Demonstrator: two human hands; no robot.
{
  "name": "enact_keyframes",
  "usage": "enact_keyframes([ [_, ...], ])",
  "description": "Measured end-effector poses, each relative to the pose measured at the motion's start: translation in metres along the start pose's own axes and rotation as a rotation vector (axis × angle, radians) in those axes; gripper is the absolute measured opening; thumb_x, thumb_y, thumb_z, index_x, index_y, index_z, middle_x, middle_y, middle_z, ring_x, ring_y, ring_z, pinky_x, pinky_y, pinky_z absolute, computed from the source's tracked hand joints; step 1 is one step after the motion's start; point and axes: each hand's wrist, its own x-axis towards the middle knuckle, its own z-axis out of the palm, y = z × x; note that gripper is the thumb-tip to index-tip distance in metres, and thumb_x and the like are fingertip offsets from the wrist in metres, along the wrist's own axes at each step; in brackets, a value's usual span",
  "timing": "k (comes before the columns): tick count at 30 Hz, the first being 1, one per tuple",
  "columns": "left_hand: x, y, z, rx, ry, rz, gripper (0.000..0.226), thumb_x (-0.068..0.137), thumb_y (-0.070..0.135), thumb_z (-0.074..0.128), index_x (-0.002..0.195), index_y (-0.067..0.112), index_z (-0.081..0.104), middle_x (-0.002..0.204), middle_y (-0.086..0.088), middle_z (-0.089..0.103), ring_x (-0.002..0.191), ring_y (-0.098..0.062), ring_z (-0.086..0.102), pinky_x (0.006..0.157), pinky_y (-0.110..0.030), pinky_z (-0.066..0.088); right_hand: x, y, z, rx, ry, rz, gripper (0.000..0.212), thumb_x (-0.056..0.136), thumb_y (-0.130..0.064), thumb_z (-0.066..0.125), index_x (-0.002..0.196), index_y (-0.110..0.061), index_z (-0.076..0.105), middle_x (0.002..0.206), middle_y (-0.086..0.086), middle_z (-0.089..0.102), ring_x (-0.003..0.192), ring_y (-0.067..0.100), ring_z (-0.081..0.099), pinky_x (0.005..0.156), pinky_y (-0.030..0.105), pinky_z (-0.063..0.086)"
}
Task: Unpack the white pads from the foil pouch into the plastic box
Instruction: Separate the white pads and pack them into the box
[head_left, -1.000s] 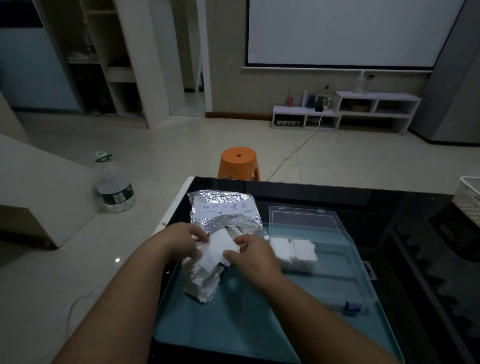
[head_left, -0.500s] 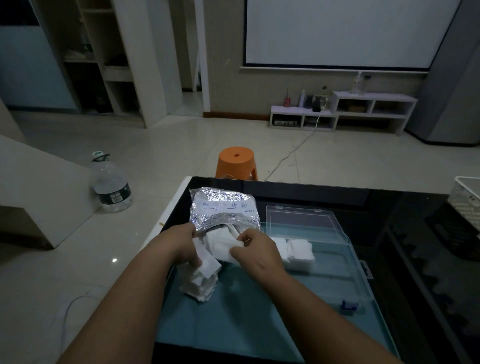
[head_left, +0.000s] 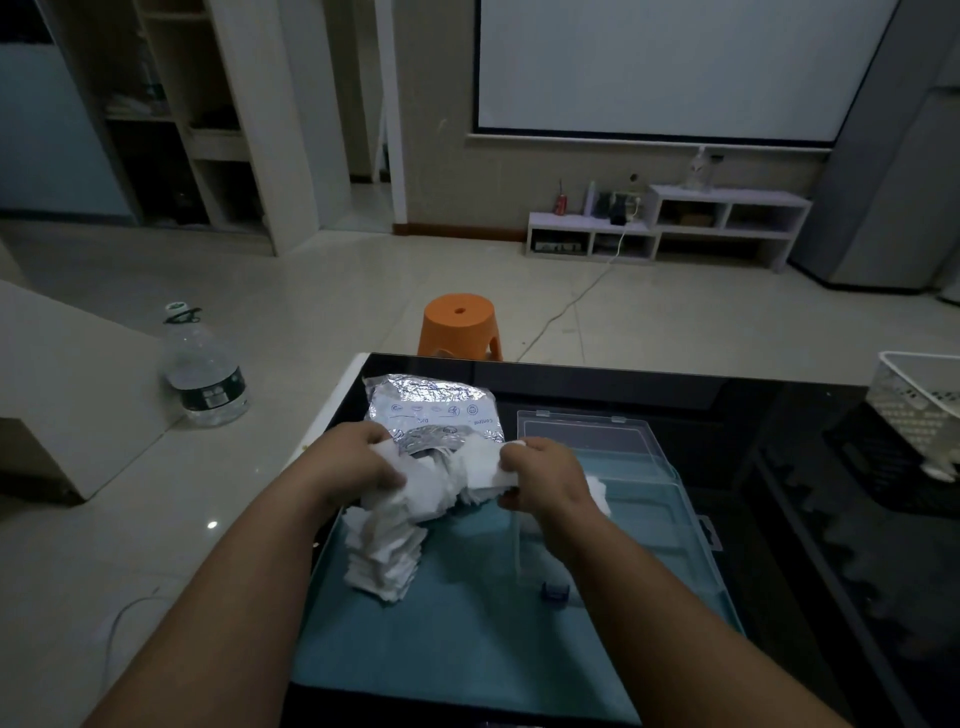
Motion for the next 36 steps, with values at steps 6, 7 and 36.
enact_keyframes([
  [6,0.0,0.01,0.013,-0.344,-0.07,-0.069,0.021,0.078,-0.006,0.071,0.09,0.009,0.062,0.095,-0.018,0.063,0.08,-0.032,0.064,0.056,-0.033,0.052,-0.01,-0.016,-0.024,0.298,-0.027,0.087,0.013,0.087,0.007,0.048,0.081,0.0,0.057,0.093,0.017,0.056,0.085,0.034,0.061,0.073,0.04,0.057],
  [7,0.0,0.014,0.018,-0.37,-0.089,-0.072,0.021,0.079,-0.006,0.07,0.09,0.009,0.062,0.096,-0.018,0.063,0.081,-0.032,0.064,0.057,-0.034,0.052,-0.012,-0.015,-0.028,0.343,-0.044,0.1,0.014,0.087,0.007,0.047,0.085,0.001,0.058,0.096,0.019,0.058,0.088,0.035,0.061,0.074,0.04,0.056],
  [36,-0.001,0.049,0.07,-0.572,-0.203,-0.048,0.023,0.091,-0.013,0.047,0.095,0.005,0.061,0.091,-0.022,0.067,0.068,-0.024,0.067,0.06,-0.025,0.06,0.005,-0.012,-0.058,0.087,-0.043,-0.044,0.014,0.088,0.002,0.05,0.081,-0.004,0.061,0.096,0.018,0.063,0.099,0.038,0.064,0.087,0.05,0.057],
])
